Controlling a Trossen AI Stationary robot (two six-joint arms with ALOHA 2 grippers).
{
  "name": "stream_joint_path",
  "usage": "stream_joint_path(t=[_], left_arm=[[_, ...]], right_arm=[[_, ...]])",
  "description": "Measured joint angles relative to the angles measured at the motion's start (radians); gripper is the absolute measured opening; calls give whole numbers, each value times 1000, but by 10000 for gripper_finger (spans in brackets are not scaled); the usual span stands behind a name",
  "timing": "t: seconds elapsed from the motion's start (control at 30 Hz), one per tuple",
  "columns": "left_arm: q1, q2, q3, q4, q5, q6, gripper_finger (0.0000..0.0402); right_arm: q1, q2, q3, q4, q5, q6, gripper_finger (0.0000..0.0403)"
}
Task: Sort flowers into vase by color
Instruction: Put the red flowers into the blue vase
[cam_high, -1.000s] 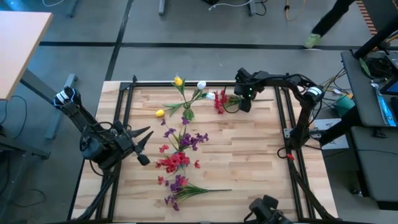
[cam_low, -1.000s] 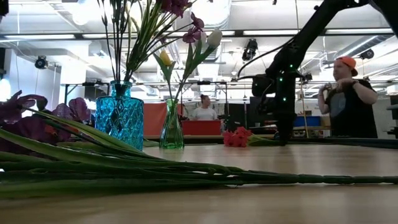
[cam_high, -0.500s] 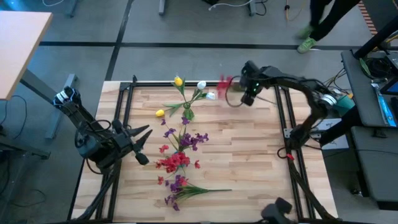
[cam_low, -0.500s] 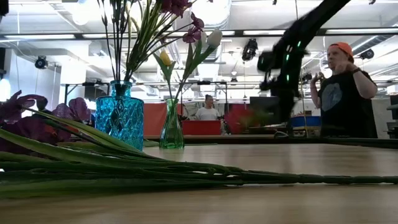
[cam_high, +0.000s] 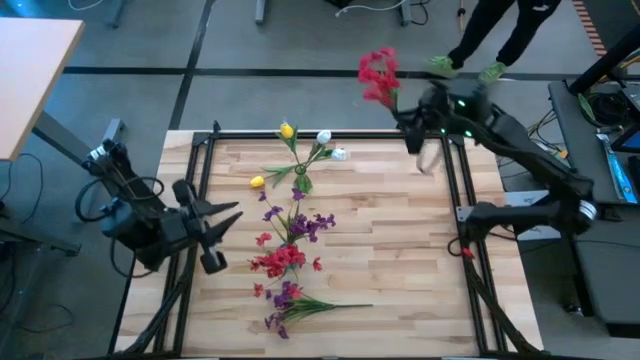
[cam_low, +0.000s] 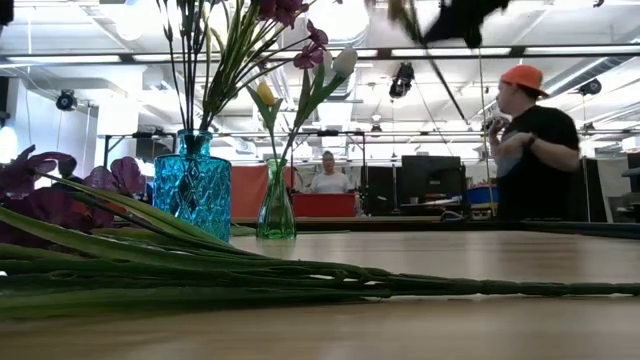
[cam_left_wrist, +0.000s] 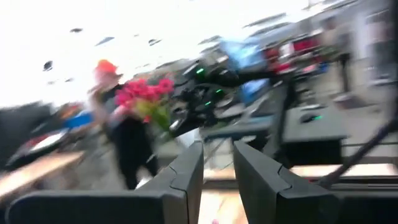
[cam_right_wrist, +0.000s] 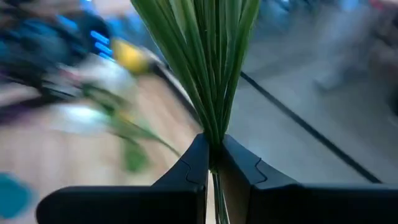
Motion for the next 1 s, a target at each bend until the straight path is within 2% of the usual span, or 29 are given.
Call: stream_joint_path(t=[0.1,0.17,0.33,0.5,0.7,1.0], left_arm=[[36,15,68,-159,182,-104,74],[74,39,108,-239,268,-172,74],[183,140,178,-262,316,-222,74],[253,251,267,-266,376,-222,75],[317,378,424,-384,457,-238,96],[425,523,602,-442,460,-256,201]], right_arm=[[131,-62,3,40,-15,24,18],[232,-89,3,85,-12,35,18],[466,-102,8,175,4,47,18],[634,-57,61,176,50,24,18],[731,43,141,180,77,-5,18],[780,155,235,176,77,-27,18]])
